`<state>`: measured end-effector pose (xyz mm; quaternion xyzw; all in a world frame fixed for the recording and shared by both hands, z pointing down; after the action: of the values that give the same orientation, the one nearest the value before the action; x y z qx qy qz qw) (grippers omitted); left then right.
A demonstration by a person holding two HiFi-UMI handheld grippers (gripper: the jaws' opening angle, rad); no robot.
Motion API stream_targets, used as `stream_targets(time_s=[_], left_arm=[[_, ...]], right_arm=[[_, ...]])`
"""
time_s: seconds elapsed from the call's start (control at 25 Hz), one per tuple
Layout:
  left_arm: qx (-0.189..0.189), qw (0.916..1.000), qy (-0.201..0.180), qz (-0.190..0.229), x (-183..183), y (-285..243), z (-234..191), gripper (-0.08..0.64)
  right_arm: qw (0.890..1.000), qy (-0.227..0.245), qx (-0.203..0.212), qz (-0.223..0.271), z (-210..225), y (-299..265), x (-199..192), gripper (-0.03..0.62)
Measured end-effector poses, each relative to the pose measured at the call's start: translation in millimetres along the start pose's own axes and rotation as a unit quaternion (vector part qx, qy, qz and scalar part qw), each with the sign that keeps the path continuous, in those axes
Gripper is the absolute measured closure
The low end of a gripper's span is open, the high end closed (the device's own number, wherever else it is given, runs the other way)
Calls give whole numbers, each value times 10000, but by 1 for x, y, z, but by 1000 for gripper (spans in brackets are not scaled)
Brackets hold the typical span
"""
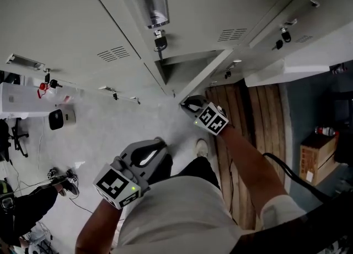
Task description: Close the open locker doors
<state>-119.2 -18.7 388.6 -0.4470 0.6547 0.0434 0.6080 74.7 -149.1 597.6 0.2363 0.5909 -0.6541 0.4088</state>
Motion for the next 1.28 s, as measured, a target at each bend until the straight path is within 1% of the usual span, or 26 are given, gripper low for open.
stream_targets(time_s=[0.16,0.36,0.48,0.72,0.88,1.16,1.28], left_arm=[[-83,9999,-4,-86,-2,7,-19,529],[-222,9998,-14,8,1,14,-39,529],[-270,9996,-107,11,-1,21,-52,529],[-280,9995,-116,6,-5,35,-82,529],[-309,9995,-85,86,-6,42,-98,529],[-396,9992,-85,-1,-16,54,-120,529],[-375,9993,-5,46,-19,58,-128,529]], right_arm=[[9994,-213,-287,43,9,-13,13,546],[9959,-552,-696,187,23,-29,28,549],[9926,-712,-946,254,32,-38,34,549],[9845,-1027,-1360,424,49,-50,42,552],[9788,-1173,-1597,527,59,-55,48,552],[9676,-1468,-1964,609,71,-63,61,552],[9639,-1534,-2077,650,76,-66,63,552]])
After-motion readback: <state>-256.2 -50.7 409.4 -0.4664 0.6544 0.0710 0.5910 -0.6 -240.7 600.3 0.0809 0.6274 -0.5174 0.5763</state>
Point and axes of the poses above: the fingertips, and each gripper's own axes: y backward along the fingers, z to its right, x out of its top, the point moved 10 cm from there along y, backward along the fingers, and after that the axes turned 14 degrees about x, right-handed, at the moved point
